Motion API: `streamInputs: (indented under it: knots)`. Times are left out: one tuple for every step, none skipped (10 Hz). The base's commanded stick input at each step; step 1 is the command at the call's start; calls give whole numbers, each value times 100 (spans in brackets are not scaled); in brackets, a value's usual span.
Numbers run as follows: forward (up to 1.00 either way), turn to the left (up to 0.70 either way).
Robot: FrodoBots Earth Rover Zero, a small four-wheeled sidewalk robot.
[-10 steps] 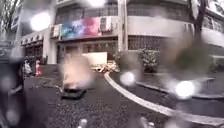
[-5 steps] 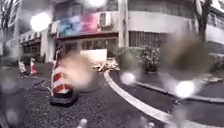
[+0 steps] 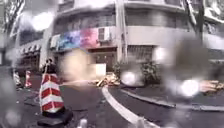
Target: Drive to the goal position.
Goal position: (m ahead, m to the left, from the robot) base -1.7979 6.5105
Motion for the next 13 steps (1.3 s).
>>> streamInputs:
  knots:
    - [70,0]
    - [70,0]
    - [70,2]
    - [70,10]
    - [70,14]
    - [70,14]
    - [70,14]
    - [70,14]
    - [70,14]
    - [70,14]
    - [70,14]
    - [70,14]
    - [29,47]
